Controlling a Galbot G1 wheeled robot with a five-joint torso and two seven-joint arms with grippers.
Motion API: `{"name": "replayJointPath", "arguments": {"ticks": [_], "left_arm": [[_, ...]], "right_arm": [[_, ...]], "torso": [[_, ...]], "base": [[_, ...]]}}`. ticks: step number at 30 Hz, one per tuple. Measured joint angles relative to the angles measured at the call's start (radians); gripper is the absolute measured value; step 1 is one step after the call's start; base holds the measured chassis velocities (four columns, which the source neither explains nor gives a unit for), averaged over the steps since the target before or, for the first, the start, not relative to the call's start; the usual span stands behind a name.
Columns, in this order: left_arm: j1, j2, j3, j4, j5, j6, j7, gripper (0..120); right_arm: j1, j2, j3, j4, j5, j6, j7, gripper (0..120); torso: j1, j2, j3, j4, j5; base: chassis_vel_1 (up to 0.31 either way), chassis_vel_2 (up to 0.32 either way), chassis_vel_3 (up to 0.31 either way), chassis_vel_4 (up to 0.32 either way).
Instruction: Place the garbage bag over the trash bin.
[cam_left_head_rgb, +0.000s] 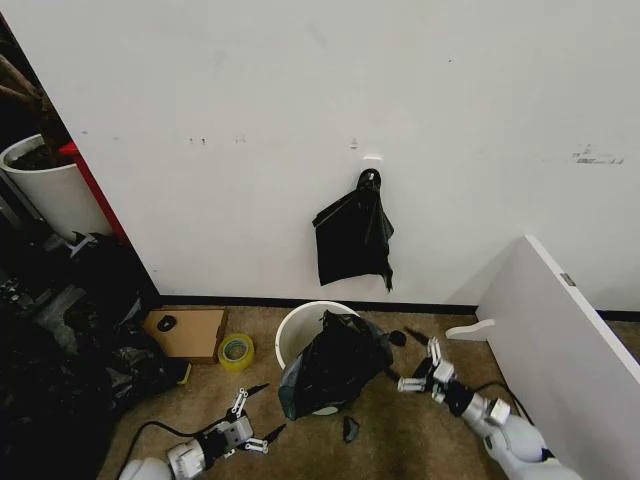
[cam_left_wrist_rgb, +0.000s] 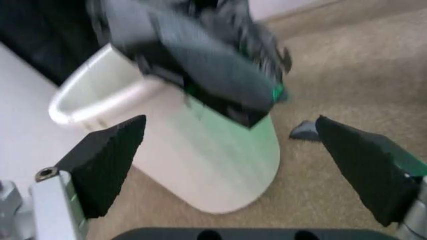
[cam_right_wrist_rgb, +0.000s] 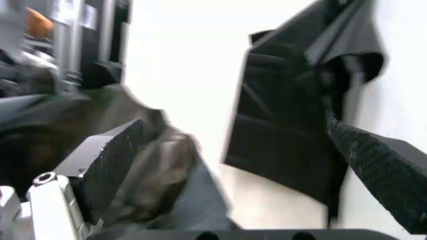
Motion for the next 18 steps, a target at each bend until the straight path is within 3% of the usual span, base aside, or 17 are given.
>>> {"name": "replayJointPath", "arguments": {"ticks": [2,7,12,15,17,18], "left_arm": [[0.003,-0.018,-0.043,-0.01,0.012,-0.031,0.029,100],[-0.006,-0.031,-0.078,-0.005,0.032,-0.069,0.024,100],[0.003,-0.048,-0.108,-0.008,0.023,-0.092,-0.005,100],[0.001,-0.052,-0.114,-0.01,0.019,-0.095,-0.004,100],[0.003,-0.061,-0.134,-0.017,0.013,-0.103,0.001,100],[0.009,-0.071,-0.154,-0.022,0.002,-0.109,0.0,100]], "right_arm": [[0.002,-0.007,-0.02,0.036,-0.05,-0.034,0.083,100],[0.039,-0.043,-0.091,0.083,-0.079,-0.128,0.121,100],[0.137,-0.108,-0.198,0.167,-0.077,-0.395,0.181,100],[0.172,-0.122,-0.234,0.189,-0.071,-0.462,0.227,100],[0.246,-0.129,-0.309,0.195,-0.086,-0.573,0.314,100],[0.304,-0.118,-0.34,0.172,-0.105,-0.653,0.299,100]], "torso": [[0.0,0.0,0.0,0.0,0.0],[0.0,0.0,0.0,-0.0006,0.0004],[0.0,0.0,0.0,0.0006,0.0],[0.0,0.0,0.0,0.0009,0.0],[0.0,0.0,0.0,-0.0005,-0.0002],[0.0,0.0,0.0,0.0001,0.0006]], "base": [[0.0,0.0,0.0,0.0],[0.0,0.0,0.0,0.0],[0.0,0.0,0.0,0.0],[0.0,0.0,0.0,0.0],[0.0,0.0,0.0,0.0],[0.0,0.0,0.0,0.0]]}}
